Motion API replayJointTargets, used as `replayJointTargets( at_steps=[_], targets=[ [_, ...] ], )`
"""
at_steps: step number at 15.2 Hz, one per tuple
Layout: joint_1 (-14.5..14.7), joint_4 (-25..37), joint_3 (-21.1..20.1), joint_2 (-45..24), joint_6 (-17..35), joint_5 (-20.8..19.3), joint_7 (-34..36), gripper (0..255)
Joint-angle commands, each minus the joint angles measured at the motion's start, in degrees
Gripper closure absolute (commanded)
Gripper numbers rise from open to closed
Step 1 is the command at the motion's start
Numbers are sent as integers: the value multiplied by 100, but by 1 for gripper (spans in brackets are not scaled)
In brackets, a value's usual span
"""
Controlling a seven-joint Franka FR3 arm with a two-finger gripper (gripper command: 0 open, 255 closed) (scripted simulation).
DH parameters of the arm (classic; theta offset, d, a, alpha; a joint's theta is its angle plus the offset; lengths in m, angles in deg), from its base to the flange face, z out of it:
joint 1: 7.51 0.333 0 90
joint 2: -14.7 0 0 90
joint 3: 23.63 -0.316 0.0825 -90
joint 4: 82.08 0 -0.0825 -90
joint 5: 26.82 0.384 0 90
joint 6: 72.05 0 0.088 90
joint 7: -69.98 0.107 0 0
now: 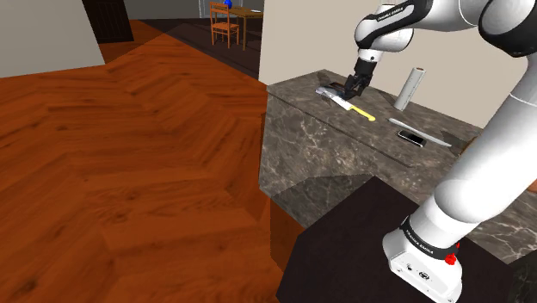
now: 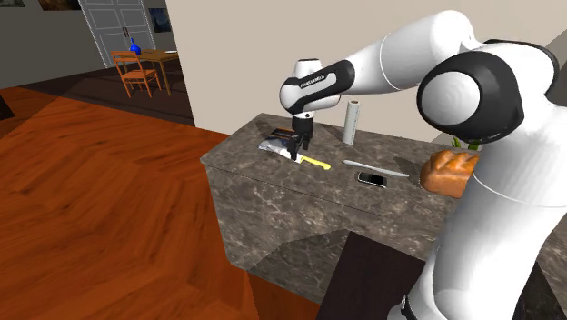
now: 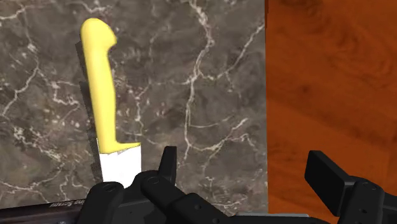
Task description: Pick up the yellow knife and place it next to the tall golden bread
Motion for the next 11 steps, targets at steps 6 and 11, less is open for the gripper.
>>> replayJointTargets(
  at_steps=[6,11],
  targets=[
    [-555,1484,55,-1595,-38,816,-818,0],
    [-1013,2639,-52,-2584,-263,1201,-1113,0]
  ],
)
